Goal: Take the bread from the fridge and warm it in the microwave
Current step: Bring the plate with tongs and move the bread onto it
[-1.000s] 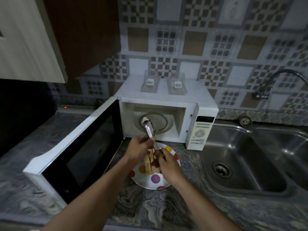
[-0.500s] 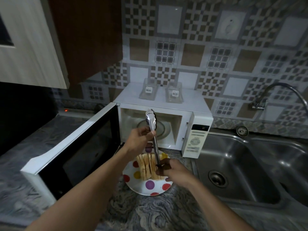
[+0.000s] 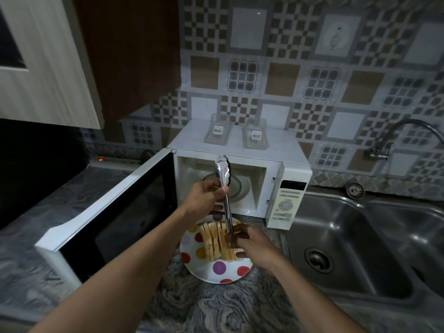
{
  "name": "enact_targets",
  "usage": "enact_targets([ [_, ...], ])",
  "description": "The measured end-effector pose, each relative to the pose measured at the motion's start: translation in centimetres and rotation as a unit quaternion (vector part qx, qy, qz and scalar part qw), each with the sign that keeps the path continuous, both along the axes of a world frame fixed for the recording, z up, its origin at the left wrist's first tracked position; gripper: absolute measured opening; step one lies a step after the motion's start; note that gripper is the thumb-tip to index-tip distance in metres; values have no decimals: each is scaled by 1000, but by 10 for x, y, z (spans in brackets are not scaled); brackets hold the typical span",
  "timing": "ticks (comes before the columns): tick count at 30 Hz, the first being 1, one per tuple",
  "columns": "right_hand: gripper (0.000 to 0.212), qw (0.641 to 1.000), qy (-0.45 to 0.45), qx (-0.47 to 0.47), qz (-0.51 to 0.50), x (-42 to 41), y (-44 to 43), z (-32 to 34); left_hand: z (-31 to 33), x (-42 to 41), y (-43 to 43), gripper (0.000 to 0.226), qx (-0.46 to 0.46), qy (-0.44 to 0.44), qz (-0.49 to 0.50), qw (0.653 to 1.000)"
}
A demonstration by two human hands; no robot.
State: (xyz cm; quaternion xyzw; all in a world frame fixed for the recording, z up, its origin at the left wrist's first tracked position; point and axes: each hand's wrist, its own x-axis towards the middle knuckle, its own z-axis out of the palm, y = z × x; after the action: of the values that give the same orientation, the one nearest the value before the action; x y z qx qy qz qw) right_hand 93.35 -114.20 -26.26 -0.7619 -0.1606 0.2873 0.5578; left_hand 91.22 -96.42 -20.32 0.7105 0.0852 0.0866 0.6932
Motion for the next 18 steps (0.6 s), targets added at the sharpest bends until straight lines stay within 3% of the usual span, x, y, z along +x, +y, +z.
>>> enact_targets([
  [2, 24, 998, 42, 46, -14, 0, 0, 2, 0, 1, 1, 23, -3, -7, 4, 1000],
  [6, 39, 997, 43, 61, -6, 2, -3, 3, -3, 0, 2, 24, -5, -8, 18, 1000],
  [13, 24, 988, 69, 120, -63, 6, -3, 3, -12, 0, 2, 23, -22, -4, 26, 999],
  [18, 23, 998, 32, 34, -41, 2, -2, 2, -8, 2, -1, 23, -40, -9, 19, 999],
])
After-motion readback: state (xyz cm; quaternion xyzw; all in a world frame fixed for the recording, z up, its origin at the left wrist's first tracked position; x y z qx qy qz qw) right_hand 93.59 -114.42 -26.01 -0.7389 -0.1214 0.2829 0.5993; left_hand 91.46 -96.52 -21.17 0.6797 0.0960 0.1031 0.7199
